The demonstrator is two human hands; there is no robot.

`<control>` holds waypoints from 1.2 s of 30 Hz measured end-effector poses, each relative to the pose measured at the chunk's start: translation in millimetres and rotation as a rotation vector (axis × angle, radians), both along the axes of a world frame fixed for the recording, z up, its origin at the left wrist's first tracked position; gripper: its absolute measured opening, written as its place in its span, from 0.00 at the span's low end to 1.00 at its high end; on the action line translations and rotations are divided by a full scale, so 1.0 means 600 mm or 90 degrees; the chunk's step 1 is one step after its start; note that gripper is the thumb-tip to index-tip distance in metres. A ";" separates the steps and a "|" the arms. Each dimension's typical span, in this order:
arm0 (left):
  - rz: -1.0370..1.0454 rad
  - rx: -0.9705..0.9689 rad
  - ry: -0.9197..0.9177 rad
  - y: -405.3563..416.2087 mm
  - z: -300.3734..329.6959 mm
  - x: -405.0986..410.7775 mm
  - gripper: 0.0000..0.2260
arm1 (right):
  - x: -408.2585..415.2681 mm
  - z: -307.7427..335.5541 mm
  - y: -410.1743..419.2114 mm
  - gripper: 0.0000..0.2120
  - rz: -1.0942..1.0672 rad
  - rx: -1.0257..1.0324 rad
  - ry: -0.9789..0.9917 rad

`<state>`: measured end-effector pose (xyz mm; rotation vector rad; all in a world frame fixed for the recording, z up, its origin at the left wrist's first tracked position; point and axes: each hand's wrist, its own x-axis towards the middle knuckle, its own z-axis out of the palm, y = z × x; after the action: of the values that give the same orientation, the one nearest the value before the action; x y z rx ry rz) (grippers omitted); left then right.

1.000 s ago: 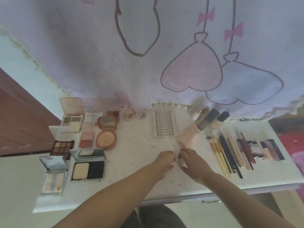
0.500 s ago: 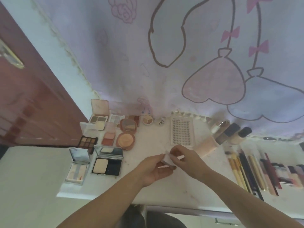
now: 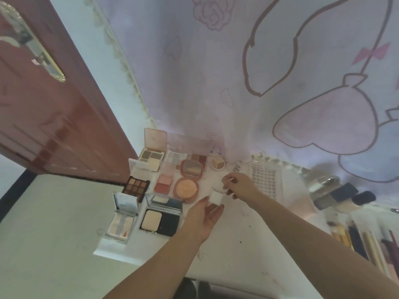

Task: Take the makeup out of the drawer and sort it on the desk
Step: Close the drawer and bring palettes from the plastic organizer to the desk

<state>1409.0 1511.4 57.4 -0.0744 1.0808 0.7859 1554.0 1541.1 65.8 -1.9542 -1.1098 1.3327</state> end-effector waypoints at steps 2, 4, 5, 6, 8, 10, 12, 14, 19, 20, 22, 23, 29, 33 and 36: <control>0.035 -0.005 0.016 0.017 -0.008 0.005 0.09 | -0.008 -0.015 0.025 0.06 0.011 -0.003 -0.026; 0.060 -0.003 0.031 0.031 -0.009 0.013 0.15 | -0.013 -0.028 0.043 0.09 0.015 -0.006 -0.054; 0.062 -0.005 0.042 0.037 -0.008 0.017 0.16 | -0.015 -0.033 0.051 0.10 0.017 -0.006 -0.060; 0.058 -0.008 0.058 0.043 -0.009 0.020 0.16 | -0.017 -0.038 0.056 0.10 0.021 -0.004 -0.065; 0.020 -0.015 0.104 0.050 -0.014 0.020 0.12 | -0.022 -0.046 0.064 0.11 0.028 0.008 -0.076; -0.041 -0.022 0.151 0.050 -0.016 0.017 0.11 | -0.026 -0.053 0.065 0.11 0.031 0.021 -0.087; -0.065 -0.039 0.167 0.048 -0.018 0.018 0.10 | -0.029 -0.055 0.062 0.12 0.045 0.034 -0.109; -0.044 -0.056 0.157 0.043 -0.016 0.021 0.08 | -0.031 -0.053 0.059 0.14 0.071 0.044 -0.134; -0.146 0.031 0.234 0.024 0.007 0.062 0.13 | 0.014 -0.024 0.039 0.15 0.050 0.076 -0.195; -0.197 0.066 0.249 0.020 0.012 0.077 0.14 | 0.036 -0.013 0.029 0.14 0.015 0.071 -0.209; -0.327 0.160 0.301 0.022 0.018 0.114 0.17 | 0.090 -0.002 0.004 0.15 -0.068 0.052 -0.236; -0.406 0.221 0.350 0.028 0.015 0.136 0.18 | 0.116 0.001 -0.011 0.17 -0.109 0.033 -0.244; -0.615 0.332 0.527 0.061 -0.006 0.230 0.25 | 0.165 0.002 -0.046 0.20 -0.297 -0.082 -0.015; -0.622 0.291 0.505 0.056 0.001 0.227 0.37 | 0.181 0.008 -0.054 0.06 -0.352 -0.064 0.086; -0.631 0.279 0.407 0.035 0.020 0.218 0.55 | 0.181 0.011 -0.077 0.17 -0.278 -0.091 0.250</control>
<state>1540.1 1532.3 69.2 1.0723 1.3143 0.0986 1662.5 1494.8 72.4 -1.7862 -0.3845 1.4848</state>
